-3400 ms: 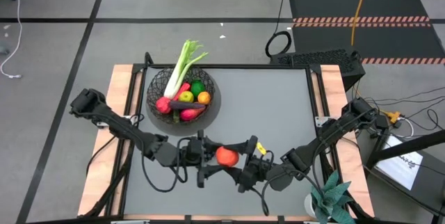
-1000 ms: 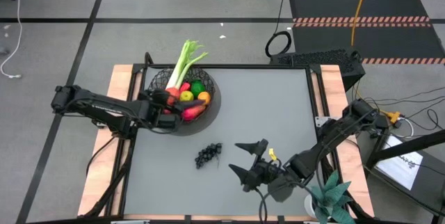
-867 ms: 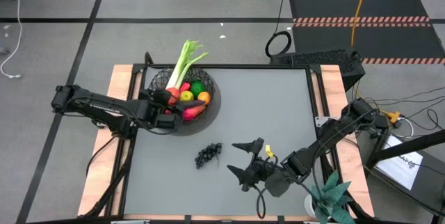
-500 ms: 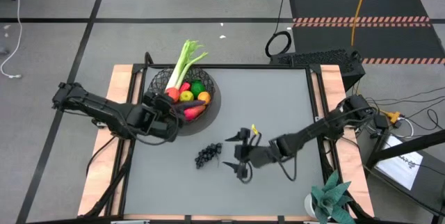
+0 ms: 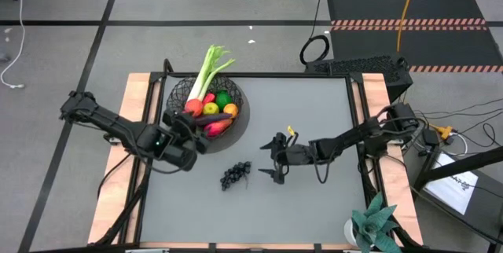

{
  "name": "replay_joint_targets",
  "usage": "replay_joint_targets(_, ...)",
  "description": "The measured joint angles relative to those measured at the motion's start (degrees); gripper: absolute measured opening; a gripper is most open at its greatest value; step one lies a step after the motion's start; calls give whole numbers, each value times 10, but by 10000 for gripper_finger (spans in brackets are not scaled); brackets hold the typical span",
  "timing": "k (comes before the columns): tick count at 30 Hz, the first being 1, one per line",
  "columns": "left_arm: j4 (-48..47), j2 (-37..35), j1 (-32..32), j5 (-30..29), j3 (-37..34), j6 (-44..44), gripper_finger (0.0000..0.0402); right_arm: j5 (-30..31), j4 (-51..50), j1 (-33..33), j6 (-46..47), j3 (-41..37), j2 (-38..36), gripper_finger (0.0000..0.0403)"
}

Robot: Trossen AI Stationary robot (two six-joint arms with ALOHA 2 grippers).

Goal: Build produce basket
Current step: Put the grapes into the wire basket

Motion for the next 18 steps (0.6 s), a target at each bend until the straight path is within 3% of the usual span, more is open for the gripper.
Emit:
replay_joint_targets(6, 34, 0, -24, 0, 0, 7, 390, -25, 12, -22, -23, -1, 27, 386)
replay_joint_targets(12, 101, 0, -41, 0, 0, 61, 390, -81, 83, -42, -38, -1, 109, 342)
replay_joint_targets(18, 110, 0, -56, 0, 0, 72, 390, -92, 103, -58, -52, 31, 170, 296)
